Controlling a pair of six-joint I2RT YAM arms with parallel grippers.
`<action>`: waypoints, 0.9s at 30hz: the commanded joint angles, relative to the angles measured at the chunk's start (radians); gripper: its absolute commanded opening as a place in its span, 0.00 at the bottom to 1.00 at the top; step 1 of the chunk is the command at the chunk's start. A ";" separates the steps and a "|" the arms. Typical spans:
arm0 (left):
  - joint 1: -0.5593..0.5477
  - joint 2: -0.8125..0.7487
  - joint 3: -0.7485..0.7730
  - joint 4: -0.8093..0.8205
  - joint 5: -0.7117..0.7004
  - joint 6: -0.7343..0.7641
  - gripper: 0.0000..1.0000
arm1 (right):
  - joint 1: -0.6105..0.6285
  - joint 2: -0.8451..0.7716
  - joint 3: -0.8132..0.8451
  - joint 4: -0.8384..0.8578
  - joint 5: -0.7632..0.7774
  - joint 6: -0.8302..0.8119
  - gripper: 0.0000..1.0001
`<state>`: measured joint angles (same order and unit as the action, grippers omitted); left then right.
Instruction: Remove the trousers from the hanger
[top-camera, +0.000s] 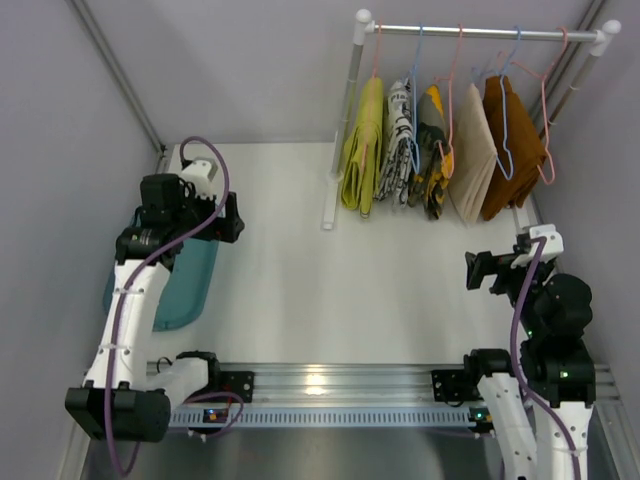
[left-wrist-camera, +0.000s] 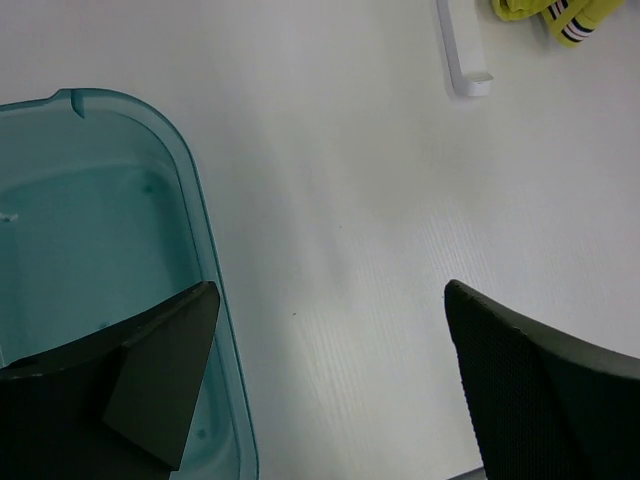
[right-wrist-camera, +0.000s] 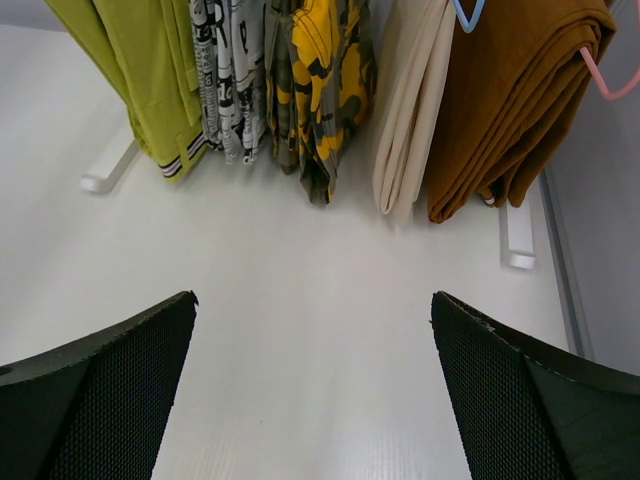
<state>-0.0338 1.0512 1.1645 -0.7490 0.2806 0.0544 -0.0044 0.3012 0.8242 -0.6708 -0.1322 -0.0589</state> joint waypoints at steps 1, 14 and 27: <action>-0.002 0.039 0.089 0.056 -0.018 -0.007 0.99 | 0.014 0.029 0.023 0.059 0.023 0.008 0.99; -0.061 0.291 0.429 0.348 0.502 -0.523 0.96 | 0.014 0.127 0.072 0.065 0.011 0.051 0.99; -0.316 0.639 0.575 0.930 0.528 -1.034 0.78 | 0.014 0.196 0.112 0.071 -0.010 0.096 0.99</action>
<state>-0.3225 1.6470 1.6718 -0.0463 0.7933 -0.8211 -0.0036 0.4770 0.8925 -0.6537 -0.1337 0.0147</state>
